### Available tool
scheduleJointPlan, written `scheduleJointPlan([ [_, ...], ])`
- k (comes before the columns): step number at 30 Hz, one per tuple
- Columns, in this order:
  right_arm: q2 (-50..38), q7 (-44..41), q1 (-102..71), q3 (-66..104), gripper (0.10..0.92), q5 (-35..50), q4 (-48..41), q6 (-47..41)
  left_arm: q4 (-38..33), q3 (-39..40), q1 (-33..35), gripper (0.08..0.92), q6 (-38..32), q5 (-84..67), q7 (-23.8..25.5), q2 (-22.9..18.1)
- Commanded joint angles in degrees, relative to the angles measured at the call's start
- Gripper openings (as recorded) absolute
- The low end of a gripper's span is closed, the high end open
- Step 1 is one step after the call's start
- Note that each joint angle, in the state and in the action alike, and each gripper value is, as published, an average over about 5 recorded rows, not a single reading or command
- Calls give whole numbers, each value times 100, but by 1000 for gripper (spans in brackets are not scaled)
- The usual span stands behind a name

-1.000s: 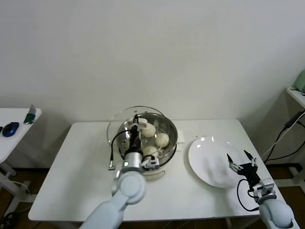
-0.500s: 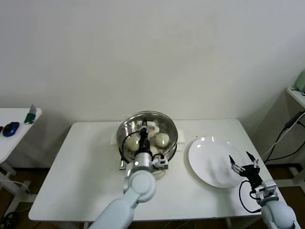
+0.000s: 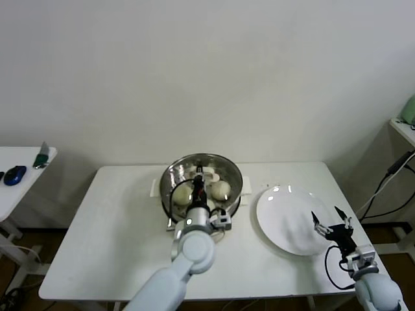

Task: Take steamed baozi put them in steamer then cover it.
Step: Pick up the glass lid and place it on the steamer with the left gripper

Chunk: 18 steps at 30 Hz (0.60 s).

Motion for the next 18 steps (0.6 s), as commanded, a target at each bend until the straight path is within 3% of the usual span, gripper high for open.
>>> scheduleJointPlan([
  [1,15,-13,-8,16,823,-21,0,11,82,22,-56,142,281,-43,-45,-3],
  [18,98,-58,-9,41,823,-53,-35,38,79,60,-102,142,281,126,235,117],
])
